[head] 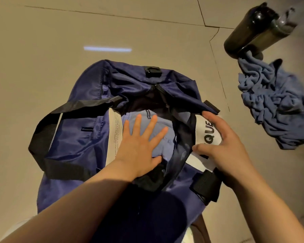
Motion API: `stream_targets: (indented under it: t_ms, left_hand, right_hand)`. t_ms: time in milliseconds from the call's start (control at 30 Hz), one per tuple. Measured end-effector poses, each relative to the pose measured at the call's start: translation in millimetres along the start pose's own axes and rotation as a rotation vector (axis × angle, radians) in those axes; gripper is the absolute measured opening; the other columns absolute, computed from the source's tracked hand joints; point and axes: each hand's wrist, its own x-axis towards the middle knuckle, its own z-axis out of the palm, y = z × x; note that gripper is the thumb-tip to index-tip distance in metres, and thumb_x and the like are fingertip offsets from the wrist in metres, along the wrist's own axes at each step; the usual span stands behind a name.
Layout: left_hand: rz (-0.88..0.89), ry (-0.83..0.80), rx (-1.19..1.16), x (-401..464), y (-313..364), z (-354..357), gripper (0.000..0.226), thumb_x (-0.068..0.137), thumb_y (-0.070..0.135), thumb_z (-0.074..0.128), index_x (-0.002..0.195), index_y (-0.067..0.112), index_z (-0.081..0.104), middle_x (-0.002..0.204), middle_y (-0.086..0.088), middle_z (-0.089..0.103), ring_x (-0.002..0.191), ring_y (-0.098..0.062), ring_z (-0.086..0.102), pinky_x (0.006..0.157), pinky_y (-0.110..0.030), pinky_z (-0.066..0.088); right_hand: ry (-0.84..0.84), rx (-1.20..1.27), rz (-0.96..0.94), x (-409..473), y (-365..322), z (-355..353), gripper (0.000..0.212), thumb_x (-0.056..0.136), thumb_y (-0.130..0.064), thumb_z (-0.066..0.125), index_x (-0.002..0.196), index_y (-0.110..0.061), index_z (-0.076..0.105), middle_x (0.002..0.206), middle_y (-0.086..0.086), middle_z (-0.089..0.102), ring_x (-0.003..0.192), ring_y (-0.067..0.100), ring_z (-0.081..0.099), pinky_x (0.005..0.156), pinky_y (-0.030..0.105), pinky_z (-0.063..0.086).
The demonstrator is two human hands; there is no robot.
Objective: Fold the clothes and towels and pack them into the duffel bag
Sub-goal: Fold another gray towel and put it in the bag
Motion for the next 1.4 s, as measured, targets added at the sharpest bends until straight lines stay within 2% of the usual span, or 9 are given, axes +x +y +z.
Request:
stream_targets:
  t_ms: [233,400,567,700,933,1033,1133,1300,1400]
  left_hand:
    - [0.075,-0.159,0.112,-15.3,-5.2,-29.6,0.081,0.093,0.061,0.039,0.155,0.025,-0.001,0.158,-0.012,-0.023,0.145,-0.042,-0.014,0.116,-0.056,-0.004]
    - [-0.009,0.334,-0.014,-72.9,-25.1,-39.7,0.059,0.072,0.042,0.069,0.123,0.012,0.065,0.142,-0.019,0.047,0.132,-0.036,0.04,0.106,-0.054,0.025]
    - [-0.387,0.332,-0.34,-81.6,-41.8,-30.7,0.064,0.074,0.052,0.066,0.131,0.025,0.057,0.145,-0.016,0.037,0.119,-0.042,0.036,0.087,-0.056,0.041]
    - [-0.385,0.362,-0.498,-70.6,-47.3,-27.0,0.076,0.075,0.031,0.08,0.143,0.019,0.046,0.136,-0.006,0.051,0.113,-0.037,0.043,0.089,-0.036,0.034]
    - [-0.404,0.622,-1.149,-124.6,-79.8,-58.5,0.073,0.066,0.02,0.085,0.127,0.046,0.055,0.129,0.022,0.058,0.119,0.001,0.055,0.095,-0.016,0.045]
    - [-0.379,0.462,-1.455,-129.1,-89.3,-58.2,0.072,0.068,-0.006,0.075,0.122,0.038,0.057,0.115,0.023,0.066,0.099,0.005,0.064,0.078,-0.012,0.052]
    - [-0.289,0.18,-1.265,-118.6,-78.9,-42.0,0.08,0.074,-0.009,0.074,0.128,0.044,0.047,0.126,0.024,0.055,0.084,0.015,0.061,0.071,-0.007,0.047]
    - [-0.204,0.194,-0.917,-110.2,-72.8,-22.6,0.09,0.078,0.003,0.076,0.138,0.048,0.027,0.132,0.037,0.035,0.121,0.008,0.039,0.089,-0.006,0.036]
    - [-0.15,0.251,-0.515,-117.2,-66.9,-17.6,0.103,0.071,0.028,0.083,0.152,0.033,0.02,0.141,0.018,0.044,0.122,-0.012,0.034,0.086,-0.032,0.041]
  right_hand:
    - [-0.244,0.025,0.184,-17.0,11.4,37.3,0.093,0.07,0.005,0.077,0.138,-0.042,0.035,0.115,-0.003,0.06,0.098,0.018,0.063,0.083,0.035,0.056]
    - [-0.302,-0.243,0.153,-14.2,32.4,57.7,0.101,0.078,-0.01,0.075,0.149,-0.045,0.011,0.126,-0.007,0.055,0.097,0.012,0.061,0.084,0.026,0.05]
    - [-0.075,-0.481,-0.02,-28.2,35.1,69.5,0.096,0.083,-0.026,0.072,0.149,-0.047,0.006,0.138,0.0,0.032,0.117,0.018,0.05,0.083,0.022,0.037]
    - [0.127,-0.306,-0.215,-48.0,36.6,67.8,0.087,0.085,-0.029,0.07,0.147,-0.048,0.012,0.137,-0.015,0.033,0.099,-0.016,0.04,0.081,0.007,0.036]
    - [-0.171,-0.265,-0.095,-63.5,37.2,78.7,0.1,0.083,-0.02,0.072,0.146,-0.054,0.002,0.116,-0.044,0.041,0.099,-0.014,0.051,0.081,0.001,0.038]
    - [-0.181,-0.31,-0.081,-58.2,38.9,80.2,0.095,0.085,-0.024,0.07,0.15,-0.046,0.003,0.127,-0.034,0.042,0.111,-0.008,0.05,0.083,0.007,0.037]
    - [-0.154,-0.492,-0.135,-50.2,43.6,78.0,0.095,0.087,-0.038,0.066,0.151,-0.041,-0.003,0.155,-0.015,0.017,0.13,0.007,0.037,0.088,0.015,0.037]
    - [-0.196,-0.436,-0.101,-32.0,56.7,92.2,0.1,0.087,-0.035,0.066,0.148,-0.045,-0.011,0.158,-0.009,0.017,0.14,0.011,0.029,0.103,0.035,0.042]
    - [-0.181,-0.452,-0.122,-28.3,62.4,98.4,0.098,0.088,-0.031,0.065,0.149,-0.044,-0.011,0.159,-0.005,0.017,0.144,0.016,0.024,0.104,0.043,0.043]
